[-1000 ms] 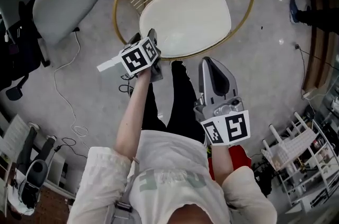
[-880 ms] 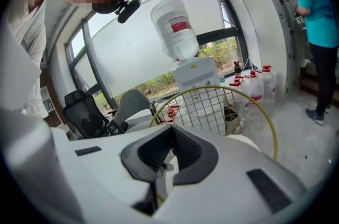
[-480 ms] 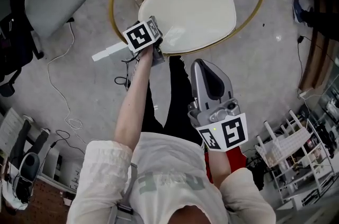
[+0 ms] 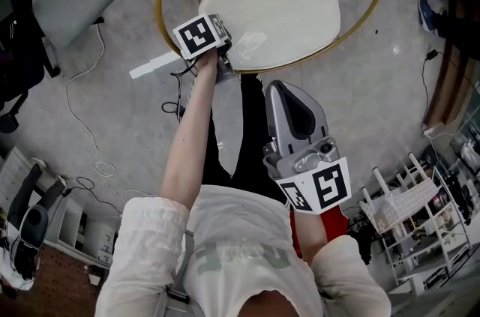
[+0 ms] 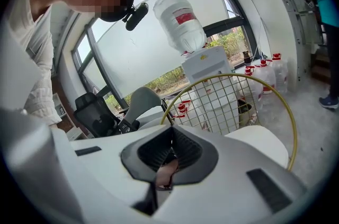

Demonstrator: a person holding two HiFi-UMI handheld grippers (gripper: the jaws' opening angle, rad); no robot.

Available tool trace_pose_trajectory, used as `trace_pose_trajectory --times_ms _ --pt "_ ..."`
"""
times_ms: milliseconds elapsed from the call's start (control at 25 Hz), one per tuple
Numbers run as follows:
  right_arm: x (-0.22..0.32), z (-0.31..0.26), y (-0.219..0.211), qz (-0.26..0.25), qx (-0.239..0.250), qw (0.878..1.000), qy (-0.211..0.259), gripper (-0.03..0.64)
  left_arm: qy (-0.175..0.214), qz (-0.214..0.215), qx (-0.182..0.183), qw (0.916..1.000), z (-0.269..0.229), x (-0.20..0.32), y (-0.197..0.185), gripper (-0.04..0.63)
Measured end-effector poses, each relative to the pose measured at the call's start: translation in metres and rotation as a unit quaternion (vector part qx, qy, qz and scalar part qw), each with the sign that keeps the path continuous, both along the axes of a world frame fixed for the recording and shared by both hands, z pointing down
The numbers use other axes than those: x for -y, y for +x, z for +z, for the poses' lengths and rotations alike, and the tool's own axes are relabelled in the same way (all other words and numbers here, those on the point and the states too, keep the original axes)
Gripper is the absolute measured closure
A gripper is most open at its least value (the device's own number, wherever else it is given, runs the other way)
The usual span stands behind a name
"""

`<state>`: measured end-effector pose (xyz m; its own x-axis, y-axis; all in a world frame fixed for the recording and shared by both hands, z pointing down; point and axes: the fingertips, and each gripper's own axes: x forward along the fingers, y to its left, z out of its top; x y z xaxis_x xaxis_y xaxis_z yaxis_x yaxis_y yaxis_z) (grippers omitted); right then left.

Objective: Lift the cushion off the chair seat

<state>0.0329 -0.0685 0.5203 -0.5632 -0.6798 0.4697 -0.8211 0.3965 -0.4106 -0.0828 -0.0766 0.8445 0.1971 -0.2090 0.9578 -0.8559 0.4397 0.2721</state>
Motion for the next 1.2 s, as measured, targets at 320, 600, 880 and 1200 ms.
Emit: trace_pose_trajectory --times_ms 320,600,880,1200 --pt "-0.006 -0.005 -0.005 -0.005 0.007 1.000 0.005 0.600 0.033 0.013 -0.028 0.9990 -0.017 -0.002 0.001 0.514" --pt "-0.005 -0.014 -0.006 -0.004 0.009 1.000 0.015 0.600 0.072 0.019 -0.034 0.9967 -0.050 -0.013 0.007 0.546" --pt "-0.002 -0.038 -0.009 0.000 0.008 0.999 0.036 0.600 0.167 0.055 -0.030 0.9840 -0.116 0.009 0.016 0.558" --pt "0.010 -0.093 -0.007 0.020 0.013 0.996 0.090 0.600 0.291 0.110 -0.021 0.9501 -0.235 0.051 0.033 0.566"
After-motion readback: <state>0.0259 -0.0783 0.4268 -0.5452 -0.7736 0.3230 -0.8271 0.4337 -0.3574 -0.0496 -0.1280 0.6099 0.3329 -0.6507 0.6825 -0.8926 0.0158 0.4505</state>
